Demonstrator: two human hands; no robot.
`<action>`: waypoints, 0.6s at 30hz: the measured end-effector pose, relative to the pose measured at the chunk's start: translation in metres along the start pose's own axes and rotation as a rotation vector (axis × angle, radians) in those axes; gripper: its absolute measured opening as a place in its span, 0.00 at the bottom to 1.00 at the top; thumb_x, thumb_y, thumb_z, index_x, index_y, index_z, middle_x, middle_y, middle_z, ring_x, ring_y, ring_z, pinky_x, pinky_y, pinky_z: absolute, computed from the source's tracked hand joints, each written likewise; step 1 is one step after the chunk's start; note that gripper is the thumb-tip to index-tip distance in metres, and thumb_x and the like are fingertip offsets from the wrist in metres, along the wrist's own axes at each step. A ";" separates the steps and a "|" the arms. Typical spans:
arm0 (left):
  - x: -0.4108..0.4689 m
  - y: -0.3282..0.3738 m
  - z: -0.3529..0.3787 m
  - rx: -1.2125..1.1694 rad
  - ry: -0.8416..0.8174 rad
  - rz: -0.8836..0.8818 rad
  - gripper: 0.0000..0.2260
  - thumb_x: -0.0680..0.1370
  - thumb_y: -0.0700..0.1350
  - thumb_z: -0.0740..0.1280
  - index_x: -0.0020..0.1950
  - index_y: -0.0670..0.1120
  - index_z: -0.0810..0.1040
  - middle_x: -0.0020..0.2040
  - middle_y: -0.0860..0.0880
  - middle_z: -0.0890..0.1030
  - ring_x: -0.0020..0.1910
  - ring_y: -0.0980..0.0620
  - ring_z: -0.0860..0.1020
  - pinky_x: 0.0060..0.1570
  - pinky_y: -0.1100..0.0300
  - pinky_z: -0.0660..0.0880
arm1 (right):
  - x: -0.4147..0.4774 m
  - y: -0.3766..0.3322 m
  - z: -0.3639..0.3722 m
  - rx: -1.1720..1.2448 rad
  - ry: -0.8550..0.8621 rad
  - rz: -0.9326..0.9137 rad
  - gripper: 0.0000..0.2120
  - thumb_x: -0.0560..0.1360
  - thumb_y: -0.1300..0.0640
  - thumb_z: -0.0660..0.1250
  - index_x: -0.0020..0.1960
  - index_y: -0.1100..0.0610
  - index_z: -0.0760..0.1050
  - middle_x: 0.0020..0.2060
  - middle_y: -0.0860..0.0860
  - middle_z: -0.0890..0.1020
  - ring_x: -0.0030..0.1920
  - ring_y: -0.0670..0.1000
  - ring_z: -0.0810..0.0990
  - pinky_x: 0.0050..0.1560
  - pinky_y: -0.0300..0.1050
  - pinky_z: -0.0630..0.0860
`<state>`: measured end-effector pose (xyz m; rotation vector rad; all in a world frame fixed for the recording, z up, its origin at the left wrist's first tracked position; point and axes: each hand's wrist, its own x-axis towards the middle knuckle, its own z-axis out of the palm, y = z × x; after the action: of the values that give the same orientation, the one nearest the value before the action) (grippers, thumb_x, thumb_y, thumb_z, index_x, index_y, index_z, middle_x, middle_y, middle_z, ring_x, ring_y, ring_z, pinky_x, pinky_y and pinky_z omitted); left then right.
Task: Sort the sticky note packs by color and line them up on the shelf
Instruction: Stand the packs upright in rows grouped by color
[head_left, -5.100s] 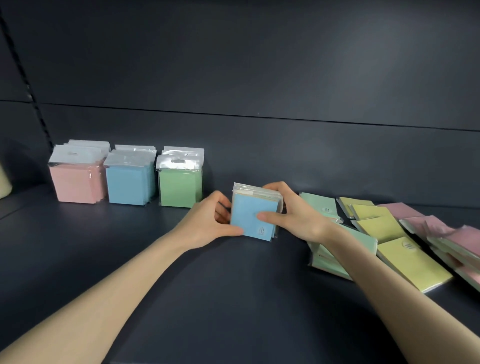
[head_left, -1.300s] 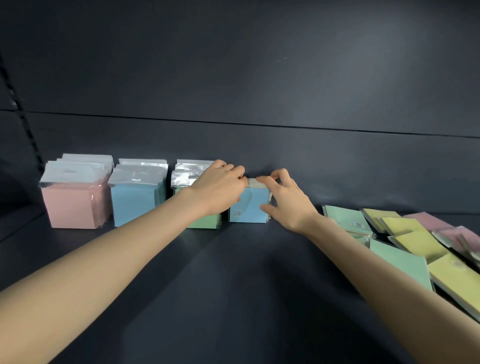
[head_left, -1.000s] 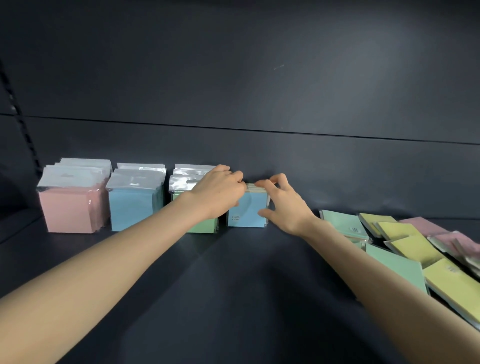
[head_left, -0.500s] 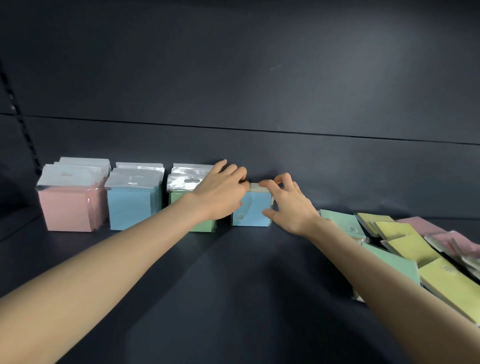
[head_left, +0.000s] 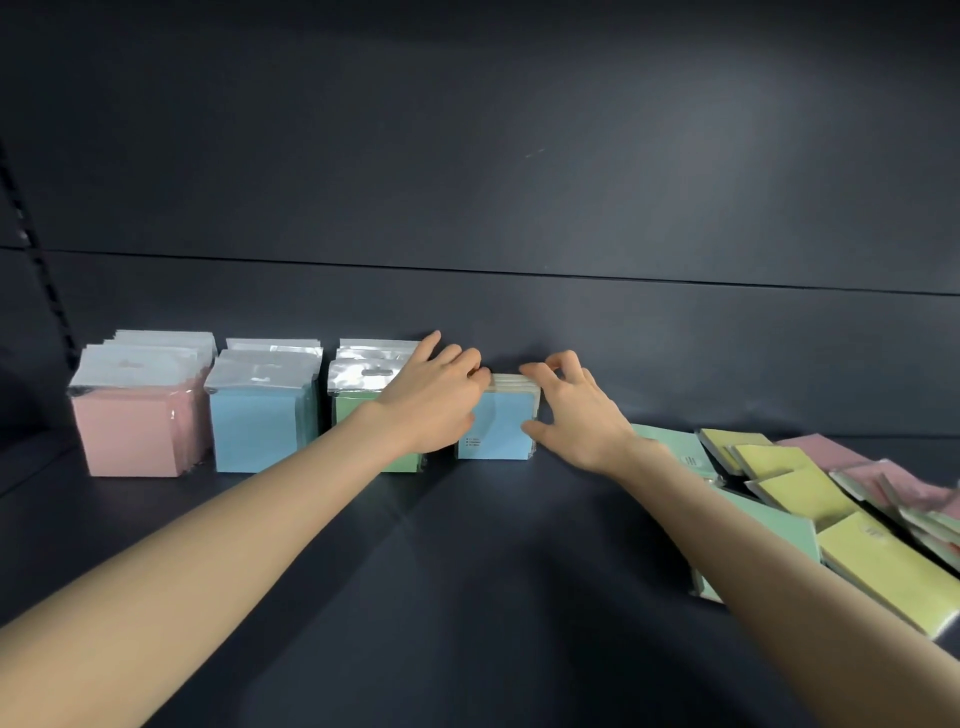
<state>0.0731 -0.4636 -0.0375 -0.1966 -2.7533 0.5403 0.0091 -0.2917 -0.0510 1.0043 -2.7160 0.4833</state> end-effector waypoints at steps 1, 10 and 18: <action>0.000 0.000 -0.001 -0.009 0.005 -0.005 0.18 0.78 0.45 0.59 0.67 0.44 0.68 0.61 0.48 0.69 0.61 0.47 0.67 0.72 0.48 0.49 | -0.001 0.001 -0.002 0.002 0.009 0.002 0.28 0.75 0.56 0.64 0.72 0.53 0.60 0.65 0.52 0.61 0.65 0.55 0.64 0.55 0.53 0.74; -0.001 0.018 -0.027 -0.132 0.150 -0.028 0.18 0.79 0.48 0.58 0.68 0.45 0.67 0.63 0.49 0.68 0.61 0.48 0.66 0.66 0.55 0.57 | -0.029 0.024 -0.036 0.013 0.114 0.032 0.24 0.77 0.53 0.63 0.71 0.53 0.62 0.66 0.51 0.63 0.66 0.54 0.65 0.60 0.54 0.72; 0.001 0.092 -0.050 -0.389 0.121 -0.026 0.20 0.80 0.53 0.59 0.71 0.49 0.66 0.63 0.51 0.70 0.61 0.50 0.68 0.60 0.57 0.66 | -0.079 0.077 -0.065 0.034 0.090 0.060 0.21 0.77 0.51 0.64 0.68 0.54 0.67 0.63 0.52 0.69 0.64 0.55 0.68 0.63 0.53 0.69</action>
<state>0.0960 -0.3616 -0.0292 -0.2736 -2.7103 -0.0204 0.0222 -0.1656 -0.0324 0.8885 -2.6728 0.5724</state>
